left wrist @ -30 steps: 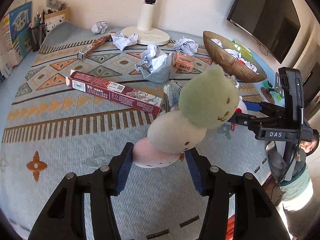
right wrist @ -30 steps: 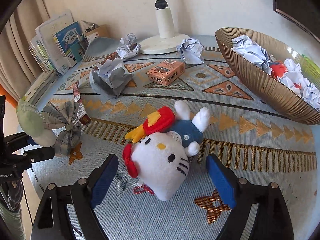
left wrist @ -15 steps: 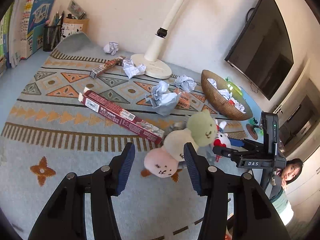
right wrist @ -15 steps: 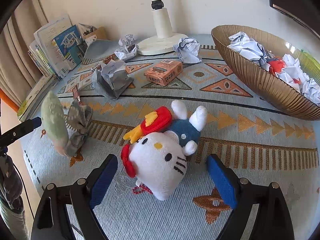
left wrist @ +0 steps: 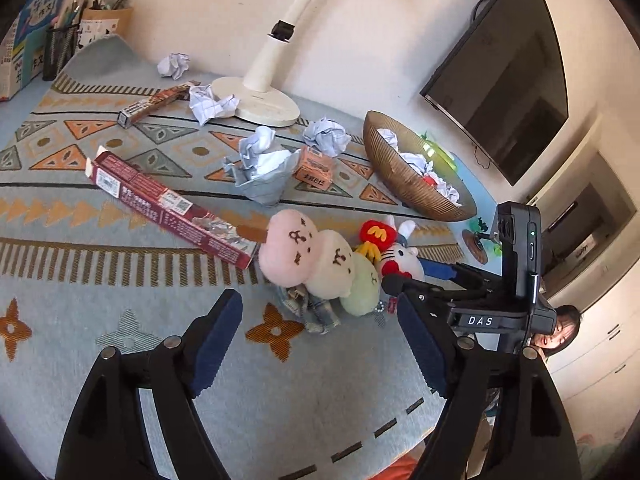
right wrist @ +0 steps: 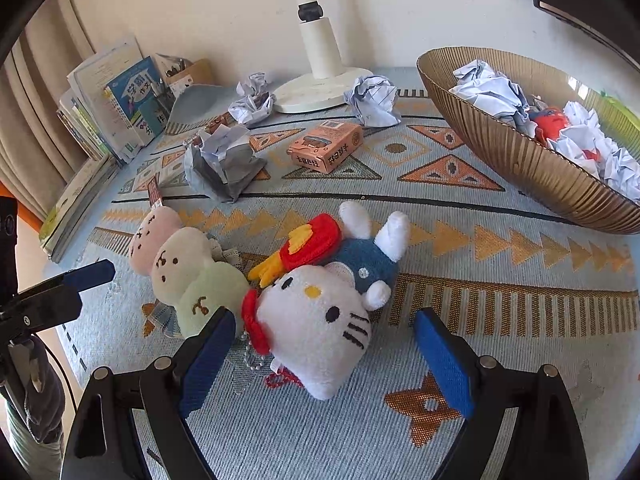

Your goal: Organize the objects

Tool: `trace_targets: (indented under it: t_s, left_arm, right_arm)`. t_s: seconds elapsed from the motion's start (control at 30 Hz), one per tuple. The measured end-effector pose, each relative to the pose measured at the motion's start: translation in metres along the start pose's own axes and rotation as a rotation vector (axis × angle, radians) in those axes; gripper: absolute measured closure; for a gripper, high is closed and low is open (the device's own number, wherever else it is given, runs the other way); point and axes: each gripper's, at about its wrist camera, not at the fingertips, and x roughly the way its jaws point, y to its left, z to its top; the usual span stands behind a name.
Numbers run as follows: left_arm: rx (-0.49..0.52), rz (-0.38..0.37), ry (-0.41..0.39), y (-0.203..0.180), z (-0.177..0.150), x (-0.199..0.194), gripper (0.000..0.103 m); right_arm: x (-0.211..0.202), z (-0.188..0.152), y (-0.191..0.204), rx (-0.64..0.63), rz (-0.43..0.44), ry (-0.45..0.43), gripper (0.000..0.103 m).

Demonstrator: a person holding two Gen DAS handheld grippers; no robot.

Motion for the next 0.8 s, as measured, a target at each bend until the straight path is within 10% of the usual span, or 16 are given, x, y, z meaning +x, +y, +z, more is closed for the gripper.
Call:
trace_targets:
  t_s: [0.33,0.53,0.6,0.8]
  left_arm:
    - [-0.153,0.025,0.090,-0.001,0.023,0.066,0.024]
    - [0.011,0.167,0.092,-0.032,0.033,0.093,0.027]
    - [0.060,0.204,0.082,-0.037,0.032,0.091,0.052]
    - [0.006,0.017,-0.015,-0.028,0.034,0.040,0.065]
  right_arm:
    - [-0.006,-0.001,-0.010,0.051,0.092,-0.007,0.013]
    - [-0.008,0.000,-0.019,0.100,0.155,-0.016,0.013]
    - [-0.009,-0.001,-0.022,0.121,0.174,-0.021,0.013]
    - [-0.008,0.000,-0.024,0.130,0.182,-0.025,0.013]
